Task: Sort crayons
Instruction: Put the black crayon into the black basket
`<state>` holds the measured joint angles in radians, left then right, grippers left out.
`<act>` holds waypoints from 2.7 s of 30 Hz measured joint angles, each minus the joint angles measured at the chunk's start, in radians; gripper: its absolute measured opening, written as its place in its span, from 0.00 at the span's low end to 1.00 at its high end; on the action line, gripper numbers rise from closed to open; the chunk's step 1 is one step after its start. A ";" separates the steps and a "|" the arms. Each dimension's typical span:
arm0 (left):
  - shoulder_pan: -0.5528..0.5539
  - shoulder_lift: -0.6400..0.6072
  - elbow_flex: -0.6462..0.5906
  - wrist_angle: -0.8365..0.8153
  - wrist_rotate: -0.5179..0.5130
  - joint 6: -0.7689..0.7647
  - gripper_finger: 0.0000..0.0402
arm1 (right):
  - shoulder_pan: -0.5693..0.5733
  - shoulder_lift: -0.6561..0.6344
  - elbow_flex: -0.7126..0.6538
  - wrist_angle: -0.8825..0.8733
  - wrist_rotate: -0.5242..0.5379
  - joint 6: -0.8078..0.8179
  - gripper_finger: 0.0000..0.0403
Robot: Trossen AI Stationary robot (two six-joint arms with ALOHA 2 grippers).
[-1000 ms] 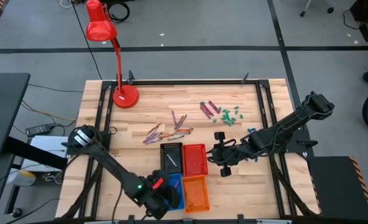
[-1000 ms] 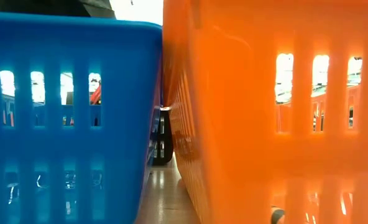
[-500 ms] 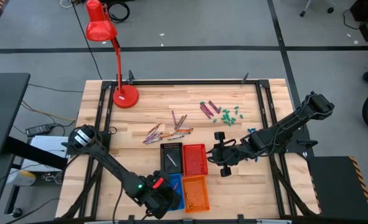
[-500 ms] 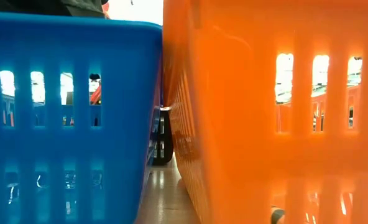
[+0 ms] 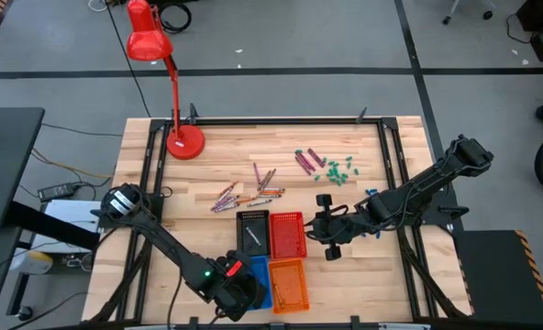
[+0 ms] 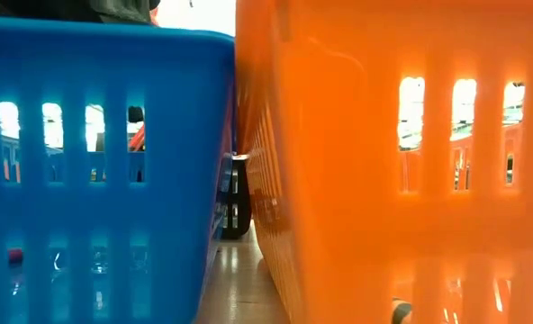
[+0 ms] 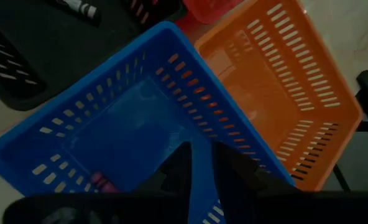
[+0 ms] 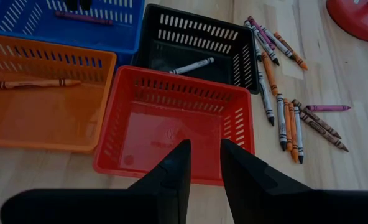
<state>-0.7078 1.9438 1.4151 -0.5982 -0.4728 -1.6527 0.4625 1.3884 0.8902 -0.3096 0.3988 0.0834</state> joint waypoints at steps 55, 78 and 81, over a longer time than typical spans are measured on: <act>-0.015 -0.497 -0.588 -0.632 0.319 -0.099 0.14 | -0.208 0.000 -0.208 0.483 -0.143 -0.341 0.23; -0.122 -0.682 -0.803 -0.463 0.455 -0.440 0.42 | -0.438 -0.005 -0.152 0.523 -0.507 -0.277 0.23; -0.122 -0.682 -0.804 -0.462 0.447 -0.447 0.43 | -0.431 -0.005 -0.152 0.523 -0.508 -0.277 0.23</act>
<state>-0.8299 1.2617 0.6108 -1.0603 -0.0254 -2.0998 0.0320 1.3830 0.7383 0.2131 -0.1089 -0.1932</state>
